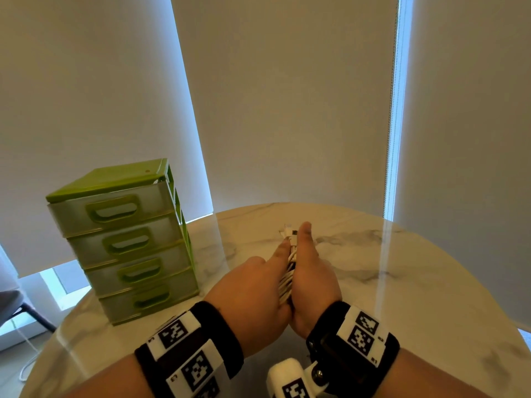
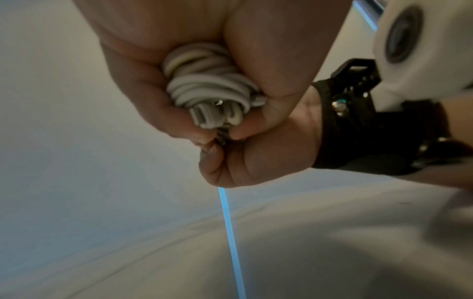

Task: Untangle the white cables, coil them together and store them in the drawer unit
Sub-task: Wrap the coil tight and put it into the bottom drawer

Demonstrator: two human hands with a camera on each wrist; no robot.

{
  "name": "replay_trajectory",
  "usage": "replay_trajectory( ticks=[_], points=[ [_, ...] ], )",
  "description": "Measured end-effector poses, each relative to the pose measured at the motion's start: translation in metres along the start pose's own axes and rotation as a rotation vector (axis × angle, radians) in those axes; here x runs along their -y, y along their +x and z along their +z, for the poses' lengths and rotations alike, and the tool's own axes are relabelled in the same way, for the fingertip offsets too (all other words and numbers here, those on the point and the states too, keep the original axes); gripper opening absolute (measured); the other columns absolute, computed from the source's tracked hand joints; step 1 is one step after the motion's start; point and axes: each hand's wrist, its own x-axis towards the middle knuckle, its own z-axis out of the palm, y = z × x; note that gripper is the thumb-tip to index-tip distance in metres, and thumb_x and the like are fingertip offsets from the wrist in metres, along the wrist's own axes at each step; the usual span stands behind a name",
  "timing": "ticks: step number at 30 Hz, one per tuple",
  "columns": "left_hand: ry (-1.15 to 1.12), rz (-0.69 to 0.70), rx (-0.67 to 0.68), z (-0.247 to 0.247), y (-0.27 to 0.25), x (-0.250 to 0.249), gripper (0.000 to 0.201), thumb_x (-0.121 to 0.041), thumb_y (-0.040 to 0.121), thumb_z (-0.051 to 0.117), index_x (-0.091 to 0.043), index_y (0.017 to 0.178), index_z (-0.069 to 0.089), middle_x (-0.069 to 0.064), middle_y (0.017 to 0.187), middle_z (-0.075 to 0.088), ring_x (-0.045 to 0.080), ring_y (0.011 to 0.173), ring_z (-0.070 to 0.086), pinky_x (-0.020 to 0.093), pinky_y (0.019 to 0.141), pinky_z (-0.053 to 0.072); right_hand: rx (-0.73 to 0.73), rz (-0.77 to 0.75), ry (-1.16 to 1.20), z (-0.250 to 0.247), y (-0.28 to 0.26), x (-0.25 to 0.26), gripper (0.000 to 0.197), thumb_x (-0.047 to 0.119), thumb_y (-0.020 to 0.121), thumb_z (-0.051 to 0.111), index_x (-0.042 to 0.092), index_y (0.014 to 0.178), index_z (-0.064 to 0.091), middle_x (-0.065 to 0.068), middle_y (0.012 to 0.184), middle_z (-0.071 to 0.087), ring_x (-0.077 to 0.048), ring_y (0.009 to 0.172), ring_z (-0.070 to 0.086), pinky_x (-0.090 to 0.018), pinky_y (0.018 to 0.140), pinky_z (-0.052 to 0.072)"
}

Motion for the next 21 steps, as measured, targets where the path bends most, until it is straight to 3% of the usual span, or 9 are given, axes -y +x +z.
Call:
replay_trajectory(
  ticks=[4, 6, 7, 10, 14, 17, 21],
  points=[
    [-0.066, 0.01, 0.004, -0.013, -0.013, 0.016, 0.075, -0.037, 0.076, 0.048, -0.045, 0.146, 0.022, -0.008, 0.098, 0.062, 0.011, 0.083, 0.06, 0.03, 0.072, 0.053, 0.118, -0.029, -0.08, 0.008, -0.007, -0.014, 0.084, 0.084, 0.057, 0.054, 0.016, 0.104, 0.07, -0.008, 0.087, 0.077, -0.025, 0.086, 0.074, -0.044, 0.087, 0.056],
    [-0.095, -0.016, 0.005, -0.023, -0.028, 0.03, 0.068, -0.036, 0.072, 0.048, -0.045, 0.138, 0.036, -0.012, 0.102, 0.066, 0.007, 0.086, 0.061, 0.029, 0.076, 0.054, 0.208, -0.006, -0.153, 0.011, -0.009, -0.024, 0.092, 0.095, 0.055, 0.048, 0.025, 0.112, 0.068, -0.007, 0.1, 0.076, -0.026, 0.099, 0.07, -0.048, 0.094, 0.051],
    [-0.104, -0.033, 0.008, -0.028, -0.035, 0.037, 0.063, -0.035, 0.072, 0.05, -0.045, 0.133, 0.042, -0.015, 0.1, 0.065, 0.004, 0.085, 0.061, 0.028, 0.075, 0.054, 0.249, 0.018, -0.186, 0.01, -0.01, -0.027, 0.094, 0.098, 0.055, 0.043, 0.029, 0.116, 0.066, -0.004, 0.105, 0.075, -0.025, 0.101, 0.067, -0.046, 0.092, 0.048],
    [-0.116, -0.107, -0.002, -0.049, -0.067, 0.069, 0.053, -0.033, 0.073, 0.055, -0.046, 0.124, 0.049, -0.02, 0.092, 0.066, -0.002, 0.078, 0.06, 0.021, 0.069, 0.053, 0.28, 0.145, -0.17, 0.014, -0.011, -0.035, 0.092, 0.09, 0.062, 0.048, 0.019, 0.12, 0.061, -0.009, 0.101, 0.067, -0.025, 0.087, 0.058, -0.038, 0.072, 0.043],
    [-0.067, -0.199, -0.025, -0.077, -0.104, 0.122, 0.062, -0.037, 0.069, 0.051, -0.048, 0.129, 0.048, -0.021, 0.092, 0.065, 0.001, 0.078, 0.061, 0.022, 0.071, 0.052, 0.332, 0.308, -0.12, 0.027, -0.02, -0.048, 0.074, 0.058, 0.068, 0.062, 0.001, 0.115, 0.061, -0.015, 0.087, 0.062, -0.023, 0.068, 0.056, -0.032, 0.054, 0.038],
    [-0.001, -0.232, -0.015, -0.089, -0.123, 0.152, 0.06, -0.036, 0.069, 0.049, -0.05, 0.127, 0.048, -0.019, 0.088, 0.064, 0.004, 0.076, 0.059, 0.026, 0.07, 0.052, 0.398, 0.4, -0.082, 0.046, -0.026, -0.061, 0.064, 0.048, 0.076, 0.06, -0.003, 0.115, 0.06, -0.017, 0.077, 0.062, -0.026, 0.06, 0.056, -0.032, 0.051, 0.037],
    [0.054, -0.262, 0.054, -0.095, -0.127, 0.172, 0.062, -0.032, 0.072, 0.05, -0.047, 0.133, 0.046, -0.019, 0.086, 0.059, 0.006, 0.076, 0.057, 0.014, 0.063, 0.04, 0.424, 0.485, -0.126, 0.091, -0.018, -0.076, 0.059, 0.053, 0.097, 0.039, 0.001, 0.12, 0.053, -0.016, 0.071, 0.06, -0.025, 0.056, 0.054, -0.031, 0.051, 0.036]
  ],
)
